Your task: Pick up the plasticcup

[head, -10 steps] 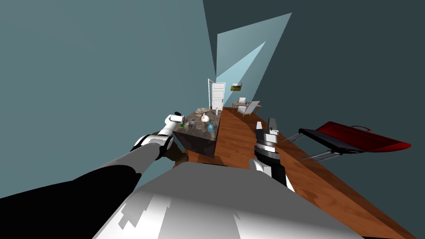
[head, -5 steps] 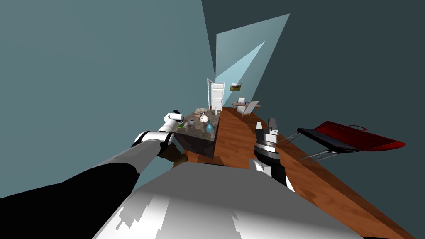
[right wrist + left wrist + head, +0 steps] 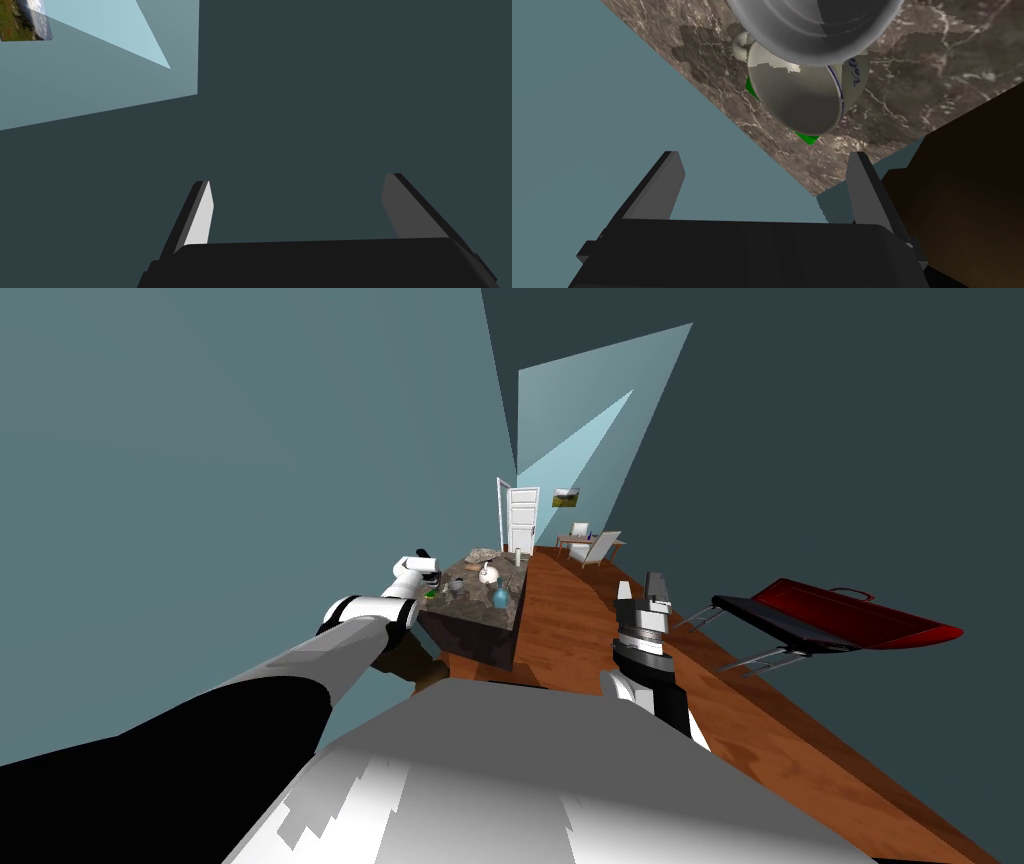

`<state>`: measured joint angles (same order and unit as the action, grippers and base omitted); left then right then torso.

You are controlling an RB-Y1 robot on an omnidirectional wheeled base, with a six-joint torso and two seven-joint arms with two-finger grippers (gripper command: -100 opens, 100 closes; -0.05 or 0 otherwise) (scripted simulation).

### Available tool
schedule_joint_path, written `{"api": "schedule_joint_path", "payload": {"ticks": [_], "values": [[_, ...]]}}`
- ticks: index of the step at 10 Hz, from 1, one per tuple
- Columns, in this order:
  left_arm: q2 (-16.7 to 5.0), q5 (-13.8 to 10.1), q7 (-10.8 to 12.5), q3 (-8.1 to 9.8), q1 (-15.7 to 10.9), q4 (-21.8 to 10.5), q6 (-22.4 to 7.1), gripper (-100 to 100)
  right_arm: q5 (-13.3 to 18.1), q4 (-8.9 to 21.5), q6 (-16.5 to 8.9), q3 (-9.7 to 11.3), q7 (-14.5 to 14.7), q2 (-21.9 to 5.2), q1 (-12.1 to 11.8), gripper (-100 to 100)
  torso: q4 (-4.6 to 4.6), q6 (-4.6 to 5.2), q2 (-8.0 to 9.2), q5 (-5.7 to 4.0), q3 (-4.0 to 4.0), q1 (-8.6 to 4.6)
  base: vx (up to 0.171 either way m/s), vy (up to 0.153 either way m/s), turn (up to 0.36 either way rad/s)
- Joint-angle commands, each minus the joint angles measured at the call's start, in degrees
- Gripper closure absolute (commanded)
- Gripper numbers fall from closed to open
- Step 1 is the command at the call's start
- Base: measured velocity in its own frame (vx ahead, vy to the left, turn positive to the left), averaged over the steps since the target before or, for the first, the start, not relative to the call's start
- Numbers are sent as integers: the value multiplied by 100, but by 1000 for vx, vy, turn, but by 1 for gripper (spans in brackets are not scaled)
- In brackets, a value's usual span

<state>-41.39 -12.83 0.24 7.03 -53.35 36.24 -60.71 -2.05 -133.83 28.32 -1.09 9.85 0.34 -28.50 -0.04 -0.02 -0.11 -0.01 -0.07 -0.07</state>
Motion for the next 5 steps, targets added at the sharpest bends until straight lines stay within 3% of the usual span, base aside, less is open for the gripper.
{"api": "schedule_joint_path", "payload": {"ticks": [1,2,5], "values": [[3,6,-7,-5,-94,-205,0,-100,0,0,0,0,0,0,0,0,0,0,0,0,0,0,9,-12,2],[-15,-16,8,43,-290,-424,-240,-100,0,0,0,0,0,0,0,0,1,0,4,1,2,3,14,-19,-31],[-28,-36,21,87,-465,-738,-462,-100,0,0,0,0,0,0,0,0,0,2,-1,-1,0,-3,25,-23,-25]]}}
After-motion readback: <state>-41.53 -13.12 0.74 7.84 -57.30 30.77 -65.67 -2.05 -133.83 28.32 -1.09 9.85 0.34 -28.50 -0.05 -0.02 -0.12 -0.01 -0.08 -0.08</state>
